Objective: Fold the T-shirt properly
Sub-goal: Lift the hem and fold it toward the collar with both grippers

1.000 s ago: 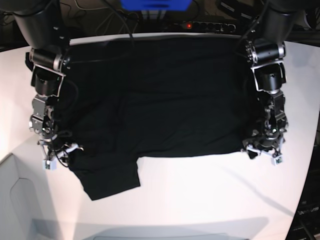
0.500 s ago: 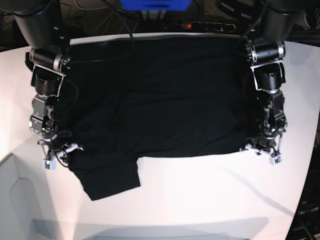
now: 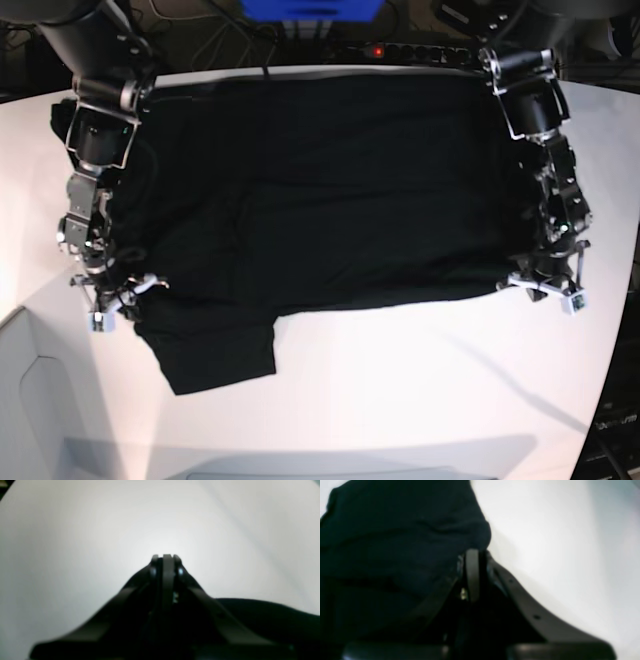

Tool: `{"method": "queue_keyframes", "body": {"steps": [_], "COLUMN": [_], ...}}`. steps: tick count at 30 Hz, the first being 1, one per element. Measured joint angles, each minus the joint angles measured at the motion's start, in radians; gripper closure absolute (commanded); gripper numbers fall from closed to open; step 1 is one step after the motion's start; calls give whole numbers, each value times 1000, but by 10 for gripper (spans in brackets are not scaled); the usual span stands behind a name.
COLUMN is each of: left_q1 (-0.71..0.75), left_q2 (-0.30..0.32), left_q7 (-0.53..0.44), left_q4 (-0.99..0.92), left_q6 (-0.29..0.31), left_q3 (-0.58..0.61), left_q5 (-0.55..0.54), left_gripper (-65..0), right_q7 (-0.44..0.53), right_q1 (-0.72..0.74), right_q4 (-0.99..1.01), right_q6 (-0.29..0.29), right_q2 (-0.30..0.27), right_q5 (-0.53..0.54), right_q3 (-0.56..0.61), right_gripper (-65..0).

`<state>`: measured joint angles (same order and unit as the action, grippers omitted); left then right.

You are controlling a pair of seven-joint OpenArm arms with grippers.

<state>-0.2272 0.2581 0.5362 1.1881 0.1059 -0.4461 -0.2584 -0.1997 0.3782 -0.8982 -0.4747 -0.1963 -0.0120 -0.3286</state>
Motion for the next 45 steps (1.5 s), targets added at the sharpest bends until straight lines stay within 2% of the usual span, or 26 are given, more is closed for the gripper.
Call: {"method": "queue_keyframes", "body": {"steps": [11,16,22,26,34,36,39,43,45], "left_q1": [126,229,340,395,472,500,538,589,616], "left_q2": [-3,-16,-89,-98,-98,-98,-104,-120,-120], "left_q7": [23,13,14,13,14,14,13,10,10], "left_q4": [224,343,445,463,480,521,578,624,625], "left_q6": [8,5,8,11,11,14,10,15,13], "left_q3": [-24,-26,-136,-177,-180,-180,-180,-180,-176], "left_q5": [-6,-3,-4,-6,-8,-9,-6,-10,-6], "left_gripper": [0,0,0,0,0,0,0,0,0], "right_q7": [2,3,0,1,2,1,1,1,3], "right_q1": [-177,-278,-398,-477,-607,-632,-661,-665,-671], "right_q4": [-378,-544,-647,-709,-780,-780,-780,-781,-779], "right_q6": [1,-2,-6,-7,-13,-27,-90,-115,-122], "right_q2": [29,58,64,64,67,66,70,111,112], "right_q5": [8,8,8,9,10,10,9,9,9], "right_q3": [0,-45,-56,-65,-134,-141,-168,-224,-250], "right_gripper": [0,0,0,0,0,0,0,0,0]}}
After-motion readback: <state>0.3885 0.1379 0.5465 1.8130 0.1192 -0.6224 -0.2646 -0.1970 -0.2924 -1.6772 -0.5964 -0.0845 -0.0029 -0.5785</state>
